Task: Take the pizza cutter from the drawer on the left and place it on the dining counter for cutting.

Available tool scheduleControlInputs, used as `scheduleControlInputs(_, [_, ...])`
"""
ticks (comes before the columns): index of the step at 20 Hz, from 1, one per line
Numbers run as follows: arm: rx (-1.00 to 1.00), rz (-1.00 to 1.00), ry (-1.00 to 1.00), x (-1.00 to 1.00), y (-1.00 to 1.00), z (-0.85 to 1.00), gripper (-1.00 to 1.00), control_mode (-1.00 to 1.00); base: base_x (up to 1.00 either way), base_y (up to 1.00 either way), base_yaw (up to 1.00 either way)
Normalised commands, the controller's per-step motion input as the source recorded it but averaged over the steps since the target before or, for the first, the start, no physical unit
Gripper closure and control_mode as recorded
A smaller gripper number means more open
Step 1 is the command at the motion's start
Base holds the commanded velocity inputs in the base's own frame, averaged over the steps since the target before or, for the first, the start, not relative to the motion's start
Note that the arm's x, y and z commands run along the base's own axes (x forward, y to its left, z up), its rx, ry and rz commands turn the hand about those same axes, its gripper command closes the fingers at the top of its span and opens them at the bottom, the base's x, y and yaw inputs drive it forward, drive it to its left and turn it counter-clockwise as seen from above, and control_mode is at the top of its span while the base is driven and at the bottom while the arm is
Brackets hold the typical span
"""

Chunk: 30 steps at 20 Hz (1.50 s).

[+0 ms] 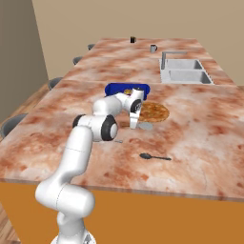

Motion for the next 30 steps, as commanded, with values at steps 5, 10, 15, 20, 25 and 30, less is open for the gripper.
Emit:
scheduleControlInputs(5, [0.00, 0.00, 0.00, 0.00, 0.00, -0.05, -1.00, -1.00, 0.00, 0.00, 0.00])
scheduleControlInputs(10, [0.00, 0.00, 0.00, 0.00, 0.00, 0.23, -1.00, -1.00, 0.00, 0.00, 0.00])
scheduleControlInputs(15, [0.00, -0.01, 0.00, -0.05, 0.00, 0.70, -1.00, -1.00, 0.00, 0.00, 0.00])
scheduleControlInputs(20, [-0.03, 0.06, 0.00, -0.68, 0.29, 0.42, -1.00, -1.00, 0.00, 0.00, 0.00])
scheduleControlInputs(25, [-0.08, 0.37, -0.01, -1.00, 0.66, 0.00, -1.00, -1.00, 0.00, 0.00, 0.00])
scheduleControlInputs(30, [-0.03, 0.51, -0.13, -1.00, 0.15, 0.00, -1.00, -1.00, 0.00, 0.00, 0.00])
